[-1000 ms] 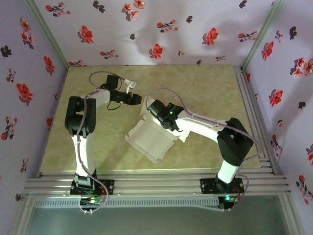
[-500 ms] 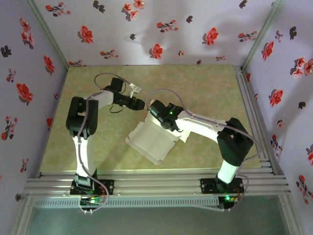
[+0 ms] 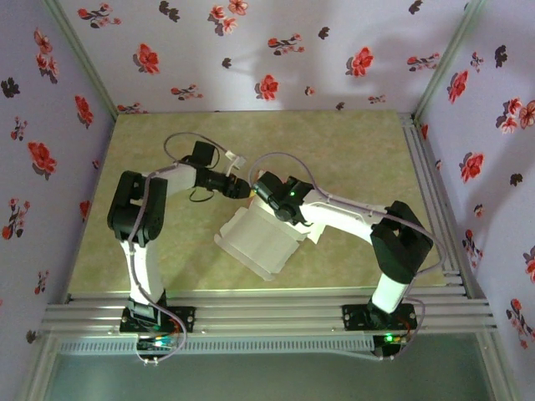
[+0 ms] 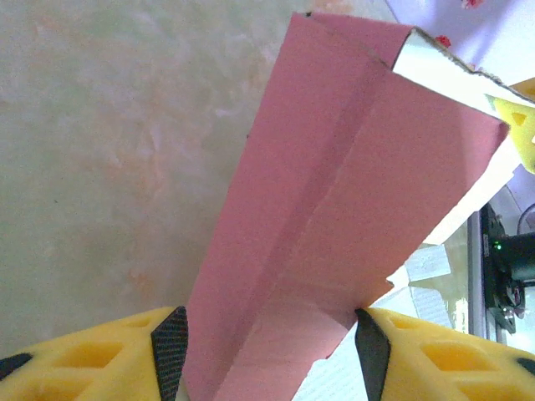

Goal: Fold the paper box

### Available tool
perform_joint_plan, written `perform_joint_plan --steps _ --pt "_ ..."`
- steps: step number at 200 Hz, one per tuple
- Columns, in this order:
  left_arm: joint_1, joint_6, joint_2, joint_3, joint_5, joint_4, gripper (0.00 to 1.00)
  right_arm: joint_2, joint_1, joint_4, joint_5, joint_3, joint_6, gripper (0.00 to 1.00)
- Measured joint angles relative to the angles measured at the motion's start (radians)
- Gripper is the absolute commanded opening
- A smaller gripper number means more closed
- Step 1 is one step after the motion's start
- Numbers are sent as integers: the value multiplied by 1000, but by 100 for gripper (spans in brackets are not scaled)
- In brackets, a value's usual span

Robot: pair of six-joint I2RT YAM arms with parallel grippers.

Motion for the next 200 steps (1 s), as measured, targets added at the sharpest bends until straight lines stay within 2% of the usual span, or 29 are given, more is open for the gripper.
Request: perform_joint_plan --steps 62,168,200 --pt "-8 -56 -20 -40 -52 121 50 0 14 1 6 0 0 0" --pt "-31 -117 -21 -70 -111 251 26 0 18 0 16 0 0 0" --pt "-40 -136 -46 -107 -158 300 29 0 34 0 52 0 0 0"
